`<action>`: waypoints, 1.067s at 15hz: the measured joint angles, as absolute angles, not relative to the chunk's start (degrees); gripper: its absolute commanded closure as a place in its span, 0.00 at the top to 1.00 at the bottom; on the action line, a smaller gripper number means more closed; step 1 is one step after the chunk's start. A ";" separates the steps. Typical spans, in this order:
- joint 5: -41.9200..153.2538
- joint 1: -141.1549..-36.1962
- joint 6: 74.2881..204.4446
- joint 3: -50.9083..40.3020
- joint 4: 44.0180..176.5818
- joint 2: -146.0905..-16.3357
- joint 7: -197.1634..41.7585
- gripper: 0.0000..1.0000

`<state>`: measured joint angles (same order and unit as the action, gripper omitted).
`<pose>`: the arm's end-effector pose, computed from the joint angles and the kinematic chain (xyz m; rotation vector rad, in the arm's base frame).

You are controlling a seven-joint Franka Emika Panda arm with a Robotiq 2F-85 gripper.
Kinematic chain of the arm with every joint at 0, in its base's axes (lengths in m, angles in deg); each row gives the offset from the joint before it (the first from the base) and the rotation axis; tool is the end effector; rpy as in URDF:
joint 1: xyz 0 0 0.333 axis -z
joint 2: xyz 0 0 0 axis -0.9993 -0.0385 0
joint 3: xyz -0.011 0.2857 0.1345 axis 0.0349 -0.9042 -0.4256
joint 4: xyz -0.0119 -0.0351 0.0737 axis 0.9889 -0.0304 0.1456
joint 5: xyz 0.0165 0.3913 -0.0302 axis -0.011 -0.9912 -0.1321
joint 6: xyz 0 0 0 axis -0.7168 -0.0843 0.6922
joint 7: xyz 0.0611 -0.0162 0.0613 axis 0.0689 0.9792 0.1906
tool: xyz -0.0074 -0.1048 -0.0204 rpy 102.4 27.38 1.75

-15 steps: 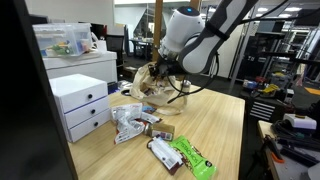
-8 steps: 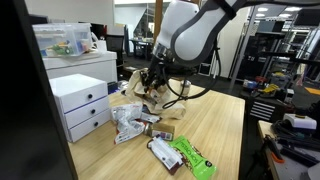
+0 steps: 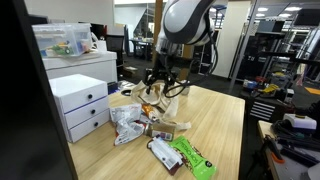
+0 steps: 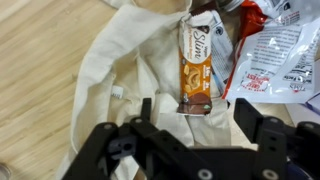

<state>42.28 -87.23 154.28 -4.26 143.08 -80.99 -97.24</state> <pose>0.5701 -0.0589 0.2715 -2.8681 0.9889 -0.1949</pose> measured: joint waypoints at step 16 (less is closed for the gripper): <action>51.24 -84.88 153.00 8.66 140.91 -89.42 -98.55 0.25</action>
